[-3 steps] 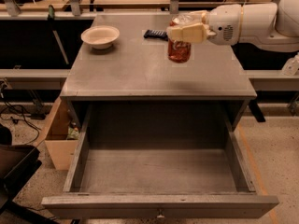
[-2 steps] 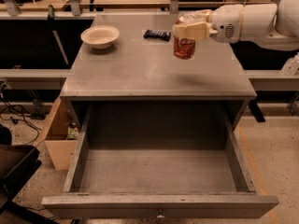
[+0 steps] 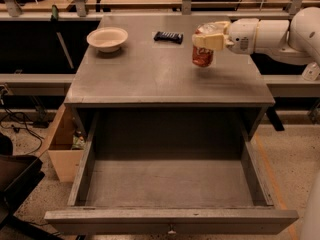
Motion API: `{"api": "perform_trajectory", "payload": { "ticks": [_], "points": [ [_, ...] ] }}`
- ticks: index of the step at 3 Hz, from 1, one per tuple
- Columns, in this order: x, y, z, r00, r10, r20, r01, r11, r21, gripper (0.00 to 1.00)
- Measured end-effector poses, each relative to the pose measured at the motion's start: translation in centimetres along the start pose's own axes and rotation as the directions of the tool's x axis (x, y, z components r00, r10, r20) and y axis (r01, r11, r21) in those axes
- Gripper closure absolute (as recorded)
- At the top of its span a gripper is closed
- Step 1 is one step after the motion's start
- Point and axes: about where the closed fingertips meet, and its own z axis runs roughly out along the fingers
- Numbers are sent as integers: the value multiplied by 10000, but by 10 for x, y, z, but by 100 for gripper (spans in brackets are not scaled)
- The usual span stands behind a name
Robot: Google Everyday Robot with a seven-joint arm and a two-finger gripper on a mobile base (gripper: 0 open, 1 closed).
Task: Pick coke can from top drawer and place on counter
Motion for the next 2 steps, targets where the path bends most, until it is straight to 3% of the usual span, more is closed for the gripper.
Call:
{"api": "perform_trajectory", "payload": {
  "ticks": [2],
  "points": [
    [-1, 3, 6, 10000, 16, 11, -16, 9999, -114, 59]
  ]
}}
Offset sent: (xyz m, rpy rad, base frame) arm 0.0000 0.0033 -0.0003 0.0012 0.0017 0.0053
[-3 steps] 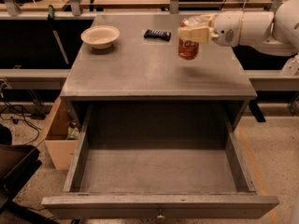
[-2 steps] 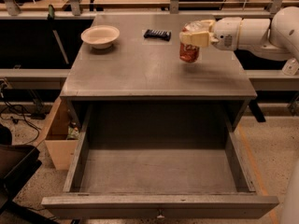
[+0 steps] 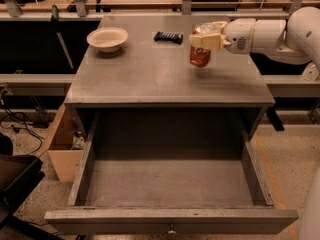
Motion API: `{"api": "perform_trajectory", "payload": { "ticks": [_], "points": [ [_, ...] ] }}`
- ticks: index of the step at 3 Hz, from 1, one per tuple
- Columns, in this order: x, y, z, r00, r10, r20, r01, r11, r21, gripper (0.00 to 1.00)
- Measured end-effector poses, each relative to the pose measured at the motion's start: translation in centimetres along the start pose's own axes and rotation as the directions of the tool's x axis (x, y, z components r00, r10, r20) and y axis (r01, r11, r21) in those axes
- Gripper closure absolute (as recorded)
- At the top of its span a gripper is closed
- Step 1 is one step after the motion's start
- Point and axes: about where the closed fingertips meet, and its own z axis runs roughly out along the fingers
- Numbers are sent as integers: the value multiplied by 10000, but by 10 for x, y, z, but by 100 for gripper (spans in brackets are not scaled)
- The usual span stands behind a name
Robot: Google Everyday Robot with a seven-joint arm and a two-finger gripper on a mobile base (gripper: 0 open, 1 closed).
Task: Pick coke can from top drawer and place on counter
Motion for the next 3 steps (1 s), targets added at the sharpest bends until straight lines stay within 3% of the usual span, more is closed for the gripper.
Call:
{"api": "perform_trajectory", "payload": {
  "ticks": [2, 3],
  "points": [
    [0, 2, 6, 10000, 10, 10, -10, 10000, -98, 12],
    [0, 3, 9, 10000, 14, 15, -14, 9999, -145, 0]
  ]
}}
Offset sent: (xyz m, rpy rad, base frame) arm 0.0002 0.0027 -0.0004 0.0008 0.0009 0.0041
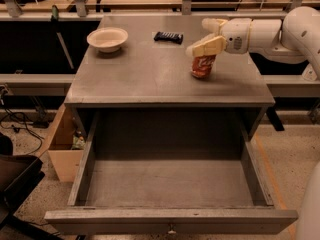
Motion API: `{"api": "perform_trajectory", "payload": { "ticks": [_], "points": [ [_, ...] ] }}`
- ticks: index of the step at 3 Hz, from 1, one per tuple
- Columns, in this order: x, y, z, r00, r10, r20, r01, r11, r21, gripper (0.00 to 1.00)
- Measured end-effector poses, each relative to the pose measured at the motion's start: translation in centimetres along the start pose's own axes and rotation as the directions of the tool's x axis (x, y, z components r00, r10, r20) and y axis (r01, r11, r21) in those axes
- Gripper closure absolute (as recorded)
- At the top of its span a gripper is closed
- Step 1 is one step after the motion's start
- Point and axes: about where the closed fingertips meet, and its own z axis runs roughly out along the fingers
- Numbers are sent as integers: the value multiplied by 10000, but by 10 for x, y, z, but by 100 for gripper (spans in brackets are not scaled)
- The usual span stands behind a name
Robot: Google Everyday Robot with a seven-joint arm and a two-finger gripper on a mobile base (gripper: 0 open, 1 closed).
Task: Pick coke can from top drawer and place on counter
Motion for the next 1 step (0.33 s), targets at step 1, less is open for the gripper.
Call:
{"api": "perform_trajectory", "payload": {
  "ticks": [1],
  "points": [
    [0, 0, 0, 10000, 0, 0, 0, 10000, 0, 0]
  ]
}}
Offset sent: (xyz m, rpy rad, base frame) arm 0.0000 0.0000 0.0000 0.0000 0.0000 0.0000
